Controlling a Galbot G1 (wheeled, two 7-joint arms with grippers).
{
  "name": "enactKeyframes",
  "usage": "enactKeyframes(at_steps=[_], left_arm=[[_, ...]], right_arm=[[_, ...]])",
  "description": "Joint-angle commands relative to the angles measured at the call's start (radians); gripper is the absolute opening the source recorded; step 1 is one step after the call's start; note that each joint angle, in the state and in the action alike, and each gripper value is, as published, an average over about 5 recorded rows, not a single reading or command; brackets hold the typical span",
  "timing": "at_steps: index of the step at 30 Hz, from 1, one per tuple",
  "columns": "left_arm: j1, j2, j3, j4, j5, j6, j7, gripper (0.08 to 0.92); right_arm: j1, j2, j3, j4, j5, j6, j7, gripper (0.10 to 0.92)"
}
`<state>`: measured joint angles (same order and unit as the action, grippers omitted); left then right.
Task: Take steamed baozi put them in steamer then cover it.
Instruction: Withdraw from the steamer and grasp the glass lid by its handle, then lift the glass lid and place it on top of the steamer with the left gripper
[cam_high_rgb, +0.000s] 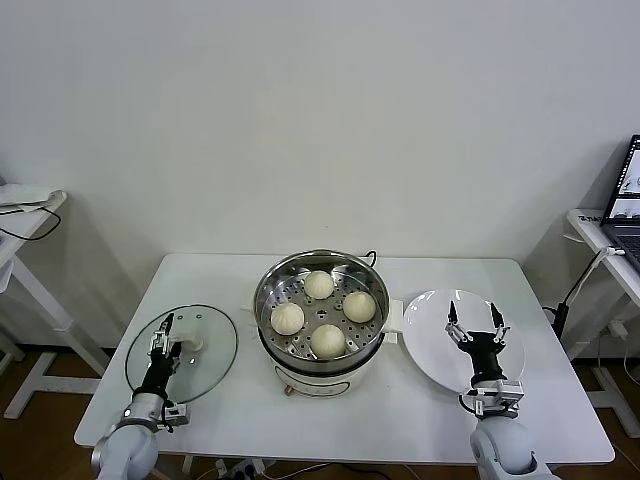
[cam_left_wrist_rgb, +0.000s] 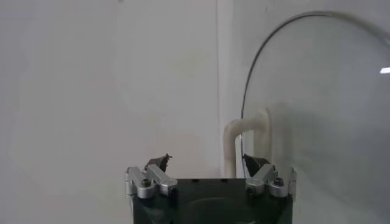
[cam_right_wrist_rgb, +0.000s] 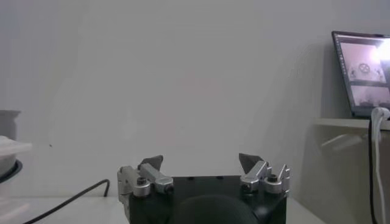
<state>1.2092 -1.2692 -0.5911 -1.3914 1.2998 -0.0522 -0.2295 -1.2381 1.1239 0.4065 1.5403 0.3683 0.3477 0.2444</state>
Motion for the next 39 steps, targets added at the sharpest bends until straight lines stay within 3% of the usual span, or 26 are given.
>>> enactKeyframes(at_steps=[1,5,8,19,26,32,39], left_arm=[[-0.047,-0.008,0.007,0.072,-0.002,0.007,-0.003,0.823],[-0.06,-0.01,0.013,0.1,-0.002,0.01,0.002,0.798],[-0.061,-0.009,0.014,0.107,-0.002,0.012,0.006,0.73],[-0.057,-0.011,0.019,0.09,-0.022,0.01,0.006,0.393],[-0.037,-0.008,0.002,0.015,-0.049,-0.004,-0.022,0.213],[0.007,0.012,-0.035,-0.126,-0.082,-0.007,-0.036,0.196],[0.069,0.056,-0.116,-0.407,-0.093,0.0,-0.028,0.196]], right_arm=[[0.002,0.003,-0.001,0.003,0.001,-0.002,0.001,0.823],[0.011,0.003,-0.006,0.011,0.004,-0.007,0.005,0.823],[0.016,0.003,-0.008,0.013,0.005,-0.008,0.008,0.823],[0.017,0.012,-0.011,0.013,0.001,-0.007,0.007,0.823],[0.013,0.017,-0.009,0.011,-0.004,-0.005,0.006,0.823],[0.015,0.025,-0.011,0.011,-0.009,-0.004,0.004,0.823],[0.011,0.026,-0.008,0.018,-0.012,-0.004,0.005,0.823]])
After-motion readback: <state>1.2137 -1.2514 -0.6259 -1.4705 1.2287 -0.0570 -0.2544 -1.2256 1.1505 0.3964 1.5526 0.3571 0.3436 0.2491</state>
